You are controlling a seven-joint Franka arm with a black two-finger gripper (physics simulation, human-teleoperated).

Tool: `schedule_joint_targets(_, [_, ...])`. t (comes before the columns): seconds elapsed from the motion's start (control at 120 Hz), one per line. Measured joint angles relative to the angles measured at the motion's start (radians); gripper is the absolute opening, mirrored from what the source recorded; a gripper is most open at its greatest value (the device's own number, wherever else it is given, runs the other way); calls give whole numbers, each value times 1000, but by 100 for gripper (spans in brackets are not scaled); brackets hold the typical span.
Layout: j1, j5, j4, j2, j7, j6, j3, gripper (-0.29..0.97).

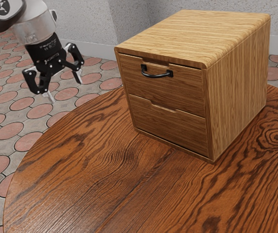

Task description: Pull the drawer handle with one arm to open the drawer

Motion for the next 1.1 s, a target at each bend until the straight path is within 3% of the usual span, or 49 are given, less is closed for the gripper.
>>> schedule_joint_targets(0.3, [-70,2,39,-19,-102,1,-1,66])
schedule_joint_targets(0.417, [-46,48,128,-66,-138,4,-92,66])
schedule_joint_targets(0.608, [-138,66,140,69,-205,182,-142,65])
schedule_joint_targets(0.708, [-107,64,139,142,-233,297,-143,65])
schedule_joint_targets(1.1, [-91,16,9,194,-299,559,-126,61])
